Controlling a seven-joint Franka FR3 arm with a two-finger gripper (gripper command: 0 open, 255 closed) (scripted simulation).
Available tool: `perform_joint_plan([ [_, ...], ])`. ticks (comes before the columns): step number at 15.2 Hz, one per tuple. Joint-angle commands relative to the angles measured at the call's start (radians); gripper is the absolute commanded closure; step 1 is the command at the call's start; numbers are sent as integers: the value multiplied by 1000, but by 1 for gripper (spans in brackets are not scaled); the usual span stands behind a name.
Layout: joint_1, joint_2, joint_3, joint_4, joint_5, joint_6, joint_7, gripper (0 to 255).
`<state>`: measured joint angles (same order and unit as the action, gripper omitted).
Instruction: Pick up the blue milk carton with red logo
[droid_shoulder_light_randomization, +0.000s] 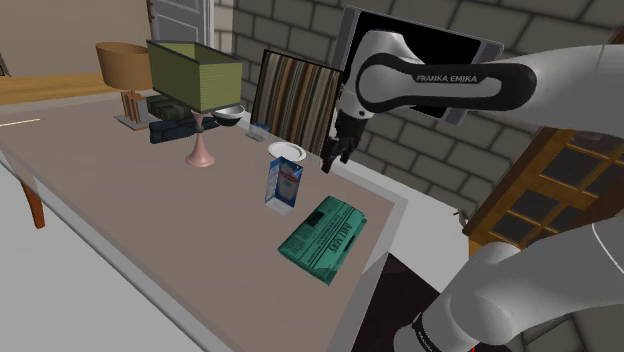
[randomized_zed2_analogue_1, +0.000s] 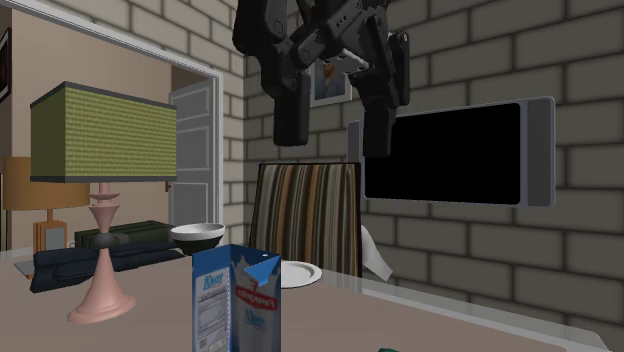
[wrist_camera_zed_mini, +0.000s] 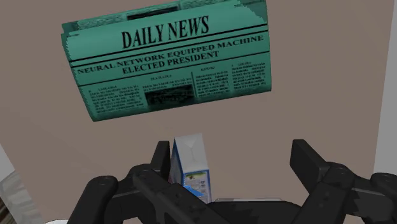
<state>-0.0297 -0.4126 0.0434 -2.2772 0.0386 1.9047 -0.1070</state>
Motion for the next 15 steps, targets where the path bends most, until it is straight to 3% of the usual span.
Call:
perform_joint_plan([
  [1,-3,72,4,24,-4,43,9,0],
  [8,-16,348,3,183,-27,141,31,0],
  [15,-22,612,-5,391,-48,178,52,0],
])
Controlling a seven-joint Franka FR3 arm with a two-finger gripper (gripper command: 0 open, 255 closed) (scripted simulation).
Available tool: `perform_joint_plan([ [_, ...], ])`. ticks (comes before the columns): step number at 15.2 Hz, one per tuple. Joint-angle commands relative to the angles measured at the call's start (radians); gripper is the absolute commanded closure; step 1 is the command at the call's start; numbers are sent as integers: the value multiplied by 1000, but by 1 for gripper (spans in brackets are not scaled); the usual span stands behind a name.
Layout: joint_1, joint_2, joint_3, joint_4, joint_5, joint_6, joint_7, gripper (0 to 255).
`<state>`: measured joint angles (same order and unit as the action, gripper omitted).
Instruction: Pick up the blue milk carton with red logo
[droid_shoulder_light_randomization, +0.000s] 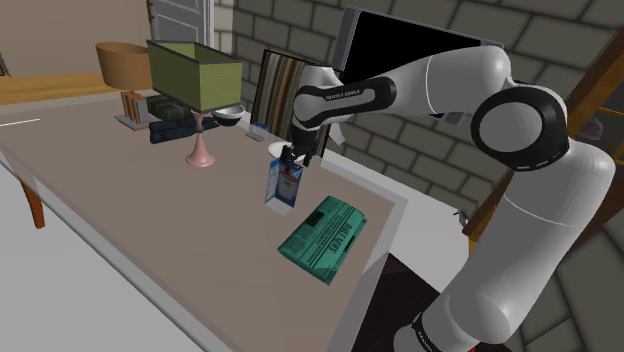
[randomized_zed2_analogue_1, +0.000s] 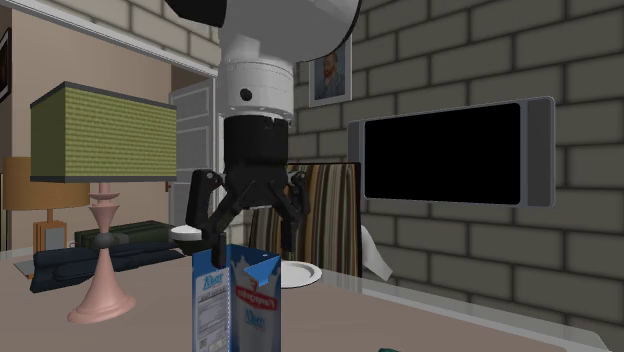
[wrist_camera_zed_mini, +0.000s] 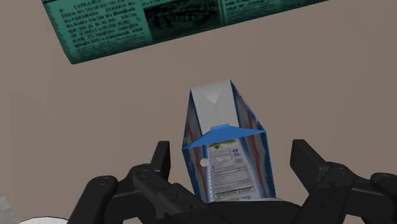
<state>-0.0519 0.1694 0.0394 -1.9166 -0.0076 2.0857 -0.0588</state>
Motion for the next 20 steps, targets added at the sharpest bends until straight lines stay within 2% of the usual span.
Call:
perform_joint_plan([
  [1,0,34,-1,23,-3,10,4,0],
  [9,1,72,-1,-19,-5,89,5,0],
  [10,1,71,-1,-19,-5,88,6,255],
  [20,1,65,-1,-13,-4,77,5,255],
])
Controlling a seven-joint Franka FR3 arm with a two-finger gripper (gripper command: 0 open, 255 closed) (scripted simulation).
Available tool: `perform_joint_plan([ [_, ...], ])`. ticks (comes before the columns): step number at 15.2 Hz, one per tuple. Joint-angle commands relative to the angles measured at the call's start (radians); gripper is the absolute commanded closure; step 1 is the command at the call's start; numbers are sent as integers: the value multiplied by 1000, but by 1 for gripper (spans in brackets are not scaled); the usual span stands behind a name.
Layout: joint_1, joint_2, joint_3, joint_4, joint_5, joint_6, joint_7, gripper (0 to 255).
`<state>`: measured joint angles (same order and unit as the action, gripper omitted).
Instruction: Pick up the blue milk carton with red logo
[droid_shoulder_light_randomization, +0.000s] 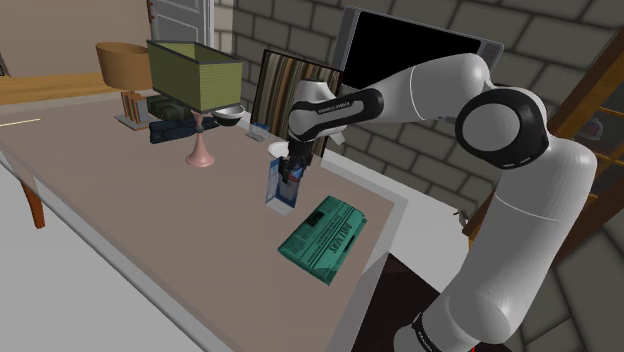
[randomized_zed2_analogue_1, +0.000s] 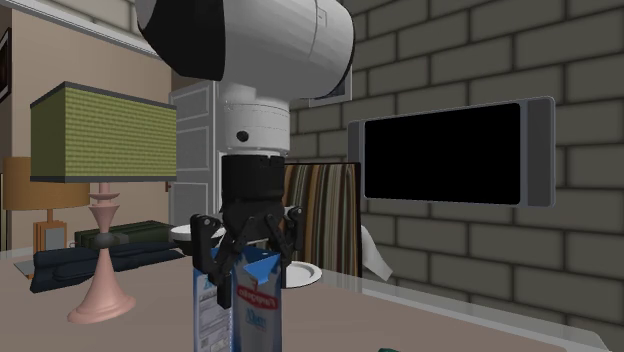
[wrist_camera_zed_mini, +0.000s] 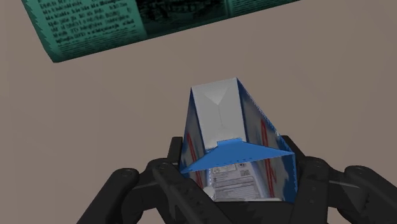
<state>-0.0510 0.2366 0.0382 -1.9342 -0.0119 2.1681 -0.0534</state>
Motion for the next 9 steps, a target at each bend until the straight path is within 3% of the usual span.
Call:
perform_joint_plan([
  [1,0,-8,0,10,0,-18,0,255],
  [9,-1,-49,0,66,3,-115,-2,255],
])
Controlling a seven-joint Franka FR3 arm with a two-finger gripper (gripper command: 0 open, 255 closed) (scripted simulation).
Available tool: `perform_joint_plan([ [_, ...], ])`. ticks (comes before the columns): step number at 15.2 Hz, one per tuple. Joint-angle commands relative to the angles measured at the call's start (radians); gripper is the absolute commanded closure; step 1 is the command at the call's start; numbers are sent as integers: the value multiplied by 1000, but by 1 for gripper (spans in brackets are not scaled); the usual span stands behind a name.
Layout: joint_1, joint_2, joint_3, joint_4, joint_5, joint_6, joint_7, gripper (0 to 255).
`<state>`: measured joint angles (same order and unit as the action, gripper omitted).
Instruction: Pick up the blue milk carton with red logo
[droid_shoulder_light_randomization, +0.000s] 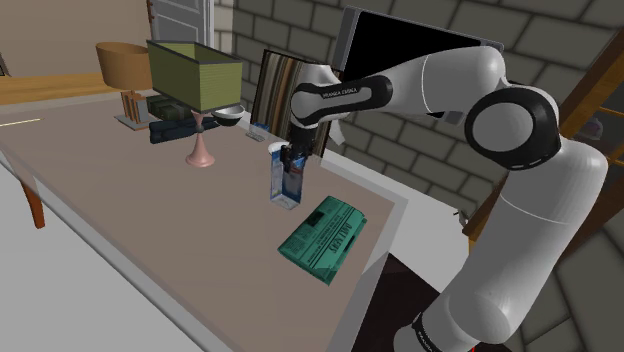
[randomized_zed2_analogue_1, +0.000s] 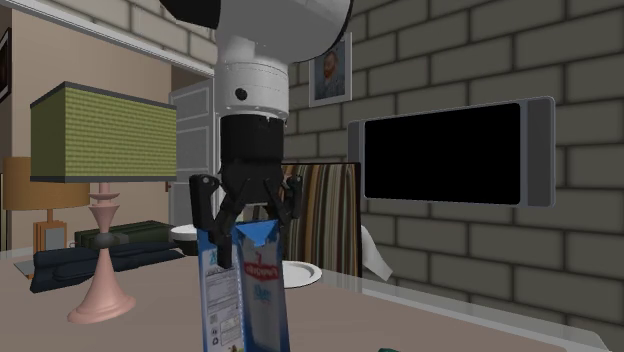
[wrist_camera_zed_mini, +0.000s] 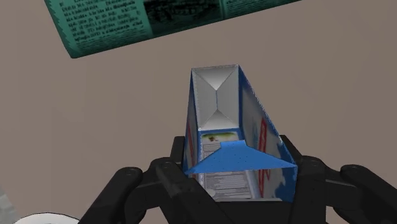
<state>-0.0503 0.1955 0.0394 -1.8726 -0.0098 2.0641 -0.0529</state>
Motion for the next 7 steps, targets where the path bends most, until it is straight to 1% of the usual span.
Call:
perform_joint_plan([
  [1,-1,-12,-1,13,1,-23,-3,255],
  [5,-1,-28,0,47,2,-73,-3,255],
  [7,-1,-28,0,48,2,-75,-3,255],
])
